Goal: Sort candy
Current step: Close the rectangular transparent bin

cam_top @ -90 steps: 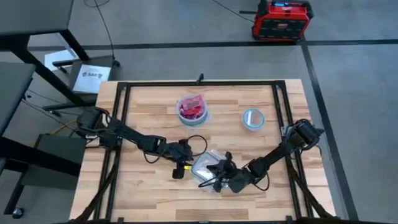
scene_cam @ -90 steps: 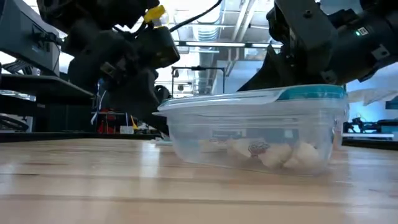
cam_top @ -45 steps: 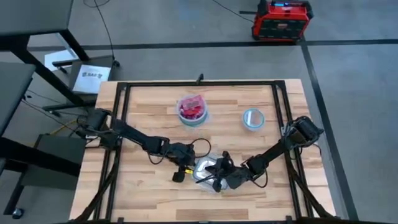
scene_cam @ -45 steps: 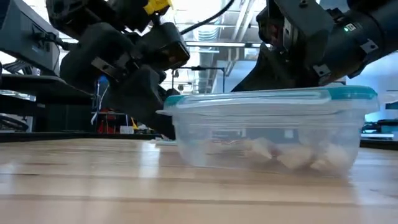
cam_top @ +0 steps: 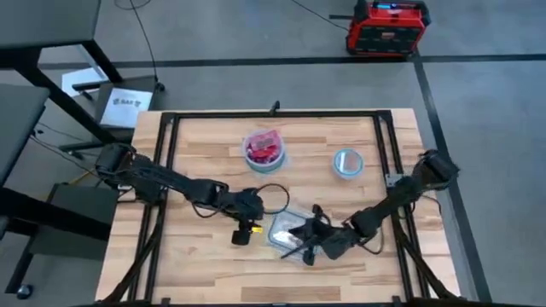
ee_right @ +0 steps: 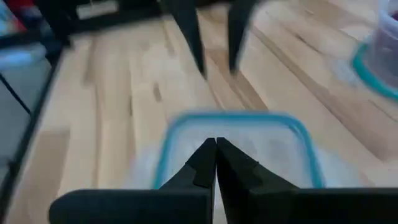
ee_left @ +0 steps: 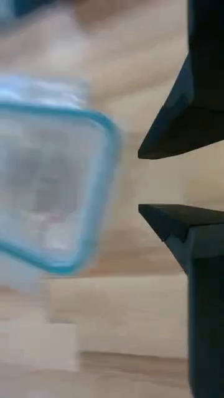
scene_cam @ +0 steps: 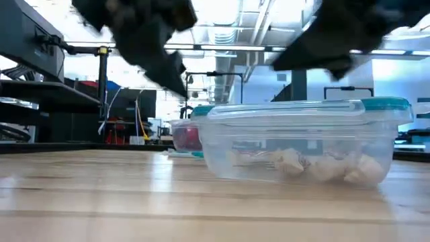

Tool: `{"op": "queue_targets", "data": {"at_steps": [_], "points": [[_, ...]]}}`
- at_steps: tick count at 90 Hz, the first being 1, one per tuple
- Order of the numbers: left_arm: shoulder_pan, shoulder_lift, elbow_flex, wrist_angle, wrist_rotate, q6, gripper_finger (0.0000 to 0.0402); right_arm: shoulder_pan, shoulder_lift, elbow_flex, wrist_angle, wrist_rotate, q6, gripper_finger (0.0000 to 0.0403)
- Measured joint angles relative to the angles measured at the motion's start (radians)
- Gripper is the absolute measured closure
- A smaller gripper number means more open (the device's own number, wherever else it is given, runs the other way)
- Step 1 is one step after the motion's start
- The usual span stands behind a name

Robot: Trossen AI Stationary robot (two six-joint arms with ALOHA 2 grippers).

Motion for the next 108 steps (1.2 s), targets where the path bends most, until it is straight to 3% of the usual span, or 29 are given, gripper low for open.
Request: {"op": "queue_targets", "data": {"at_steps": [13, 22, 28, 38, 51, 77, 89, 108], "points": [[-0.035, 0.06, 0.0, 0.133, 0.097, -0.036, 0.0289, 0.026, -0.122, 0.003, -0.377, 0.114, 0.242, 0.0403], [-0.054, 0.107, 0.021, 0.121, 0.122, -0.065, 0.0289, 0.016, -0.145, 0.0, -0.636, 0.013, 0.444, 0.0403], [-0.065, 0.124, 0.036, 0.121, 0.122, -0.07, 0.0289, 0.011, -0.144, 0.0, -0.698, -0.057, 0.495, 0.0403], [-0.079, 0.126, 0.034, 0.117, 0.112, -0.052, 0.0289, -0.001, -0.129, 0.001, -0.646, -0.117, 0.48, 0.0403], [-0.049, 0.126, 0.032, 0.107, 0.02, -0.016, 0.0289, -0.013, -0.09, 0.003, -0.492, -0.222, 0.424, 0.0403], [0.06, 0.126, 0.035, 0.036, -0.008, 0.041, 0.0289, -0.012, 0.015, 0.003, -0.371, -0.337, 0.496, 0.0403], [0.072, 0.087, 0.094, -0.138, -0.008, 0.034, 0.0289, -0.011, 0.007, 0.004, -0.446, -0.327, 0.532, 0.0403], [-0.047, -0.001, 0.144, -0.389, -0.063, -0.122, 0.0289, -0.027, -0.004, 0.003, -0.431, -0.293, 0.479, 0.0403]]}}
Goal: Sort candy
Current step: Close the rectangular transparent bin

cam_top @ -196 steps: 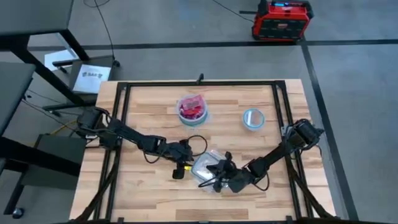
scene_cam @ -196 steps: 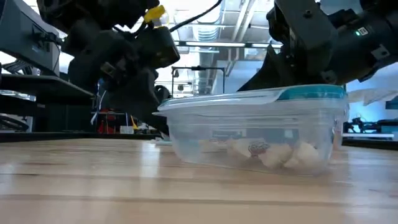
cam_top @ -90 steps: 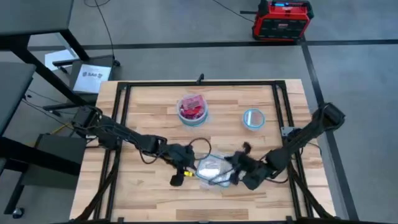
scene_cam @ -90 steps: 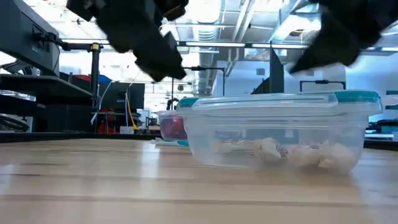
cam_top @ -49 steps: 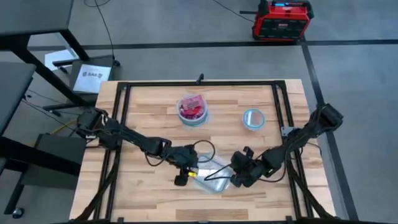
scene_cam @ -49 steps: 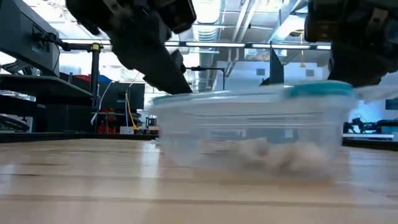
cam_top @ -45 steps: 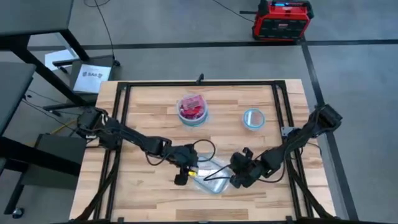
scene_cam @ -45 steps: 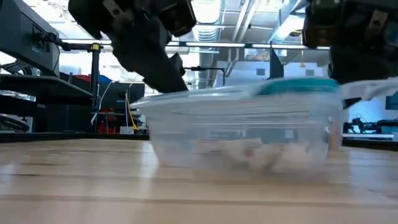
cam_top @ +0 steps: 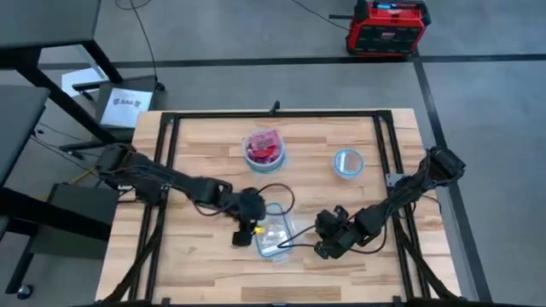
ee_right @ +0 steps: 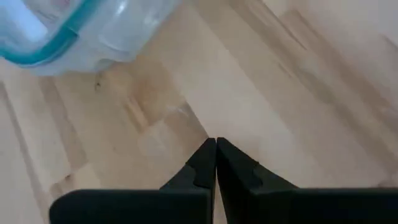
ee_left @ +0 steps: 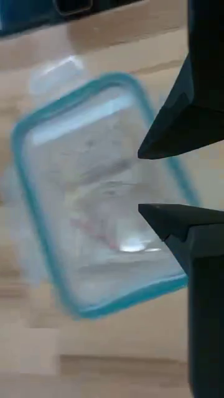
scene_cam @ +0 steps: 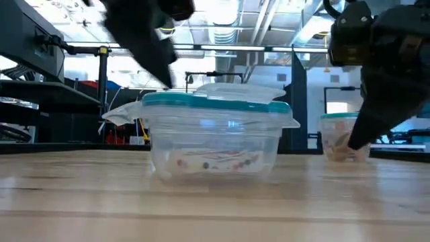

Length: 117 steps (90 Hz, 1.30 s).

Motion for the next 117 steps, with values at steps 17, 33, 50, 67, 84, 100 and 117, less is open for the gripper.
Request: {"op": "queue_targets", "data": {"at_steps": [17, 33, 50, 67, 84, 100, 117], "points": [[-0.147, -0.013, -0.105, -0.071, -0.158, -0.265, 0.0289, -0.051, 0.0, 0.001, 0.052, 0.078, -0.118, 0.0403], [-0.161, -0.007, -0.194, 0.074, -0.181, -0.31, 0.0289, -0.127, 0.019, -0.001, 0.119, 0.028, -0.222, 0.0403], [-0.044, -0.007, -0.194, 0.154, -0.186, -0.168, 0.0289, -0.14, 0.04, -0.001, 0.235, -0.098, -0.219, 0.0403], [0.084, -0.005, -0.194, 0.188, -0.154, -0.026, 0.0289, -0.076, 0.065, 0.001, 0.292, -0.088, -0.114, 0.0403], [0.174, -0.005, -0.193, 0.184, -0.125, 0.082, 0.0289, -0.043, 0.071, 0.002, 0.335, -0.073, -0.163, 0.0403], [0.162, -0.054, -0.193, -0.028, -0.124, 0.022, 0.0289, -0.054, 0.027, 0.0, 0.222, -0.026, -0.186, 0.0403], [0.026, -0.124, -0.193, -0.069, -0.127, -0.11, 0.0289, -0.137, -0.066, 0.0, 0.147, 0.036, -0.332, 0.0403]]}}
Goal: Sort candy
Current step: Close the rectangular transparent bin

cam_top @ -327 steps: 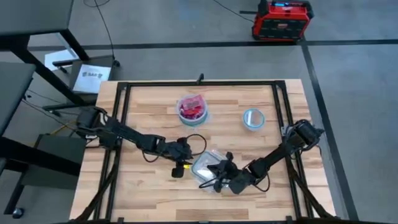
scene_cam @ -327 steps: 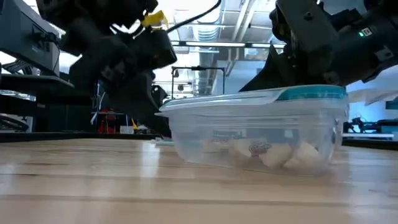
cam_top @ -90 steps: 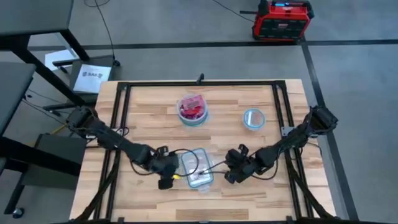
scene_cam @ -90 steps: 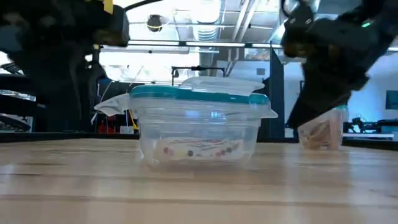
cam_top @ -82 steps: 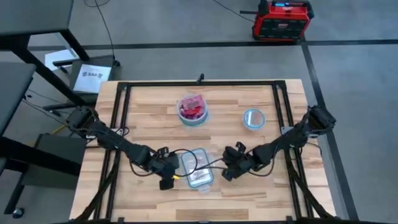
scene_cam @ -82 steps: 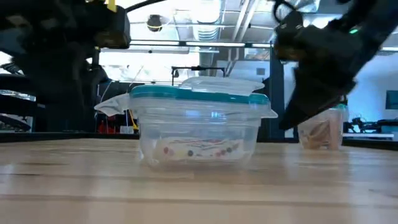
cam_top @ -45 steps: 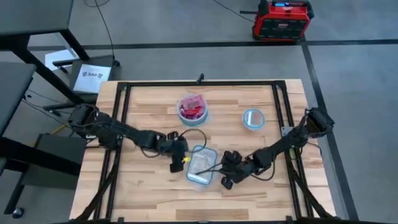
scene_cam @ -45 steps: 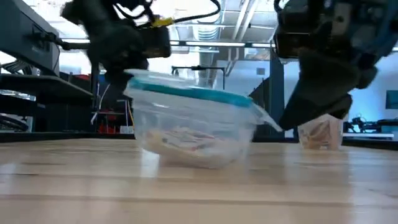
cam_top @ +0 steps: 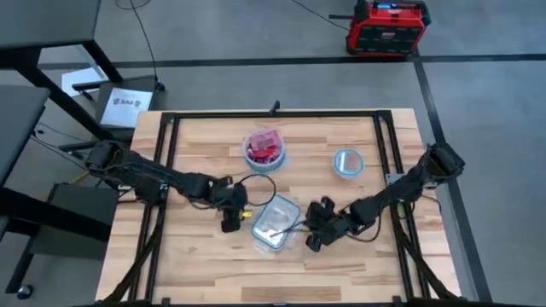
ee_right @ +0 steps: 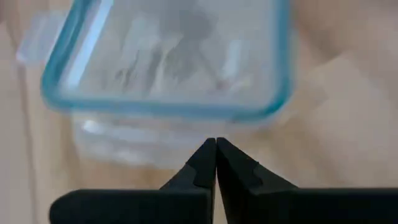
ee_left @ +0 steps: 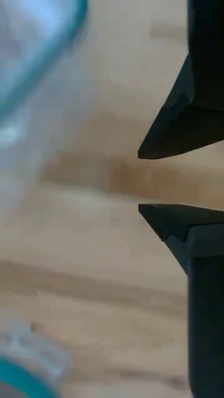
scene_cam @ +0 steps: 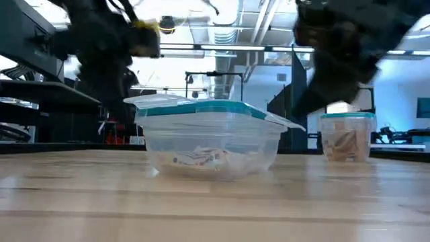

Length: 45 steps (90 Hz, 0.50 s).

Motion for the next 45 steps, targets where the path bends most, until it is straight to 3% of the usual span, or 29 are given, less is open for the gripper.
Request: {"op": "queue_targets", "data": {"at_steps": [17, 31, 45], "points": [[-0.126, 0.026, 0.0, 0.12, -0.056, -0.048, 0.0289, -0.105, -0.06, 0.001, 0.05, 0.001, -0.238, 0.0403], [-0.178, 0.094, 0.0, 0.248, -0.018, -0.09, 0.0289, -0.23, -0.029, 0.001, -0.051, -0.004, -0.241, 0.0403], [-0.188, 0.182, 0.001, 0.37, 0.054, -0.124, 0.0289, -0.337, 0.002, -0.015, -0.025, -0.197, -0.225, 0.0403]]}}
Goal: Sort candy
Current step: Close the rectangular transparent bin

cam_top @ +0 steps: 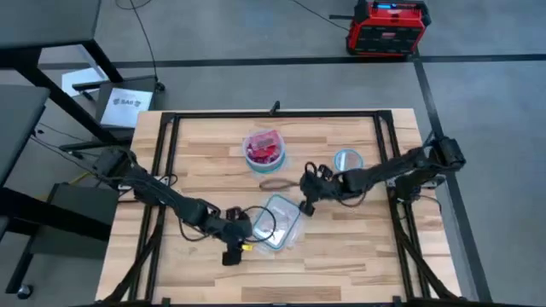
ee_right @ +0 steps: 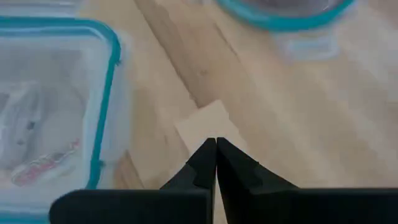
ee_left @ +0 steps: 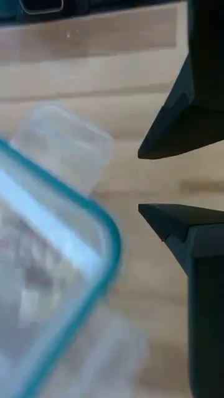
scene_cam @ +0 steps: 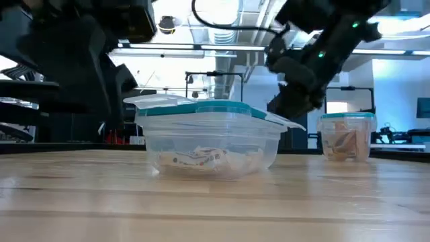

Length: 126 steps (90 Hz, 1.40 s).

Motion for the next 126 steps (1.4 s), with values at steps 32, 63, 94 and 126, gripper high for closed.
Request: {"op": "queue_targets", "data": {"at_steps": [32, 63, 94, 126], "points": [[0.104, 0.086, -0.001, 0.097, -0.056, 0.097, 0.0289, 0.045, 0.0, -0.001, -0.058, -0.078, 0.126, 0.0403], [0.197, 0.086, -0.002, 0.081, -0.046, 0.206, 0.0289, 0.19, 0.0, -0.002, -0.11, -0.056, 0.317, 0.0403], [0.274, 0.083, 0.001, 0.06, -0.065, 0.284, 0.0289, 0.339, -0.004, 0.002, -0.161, -0.066, 0.443, 0.0403], [0.176, -0.183, 0.0, -0.3, -0.113, 0.123, 0.0289, 0.324, -0.022, 0.069, -0.153, 0.114, 0.174, 0.0403]]}}
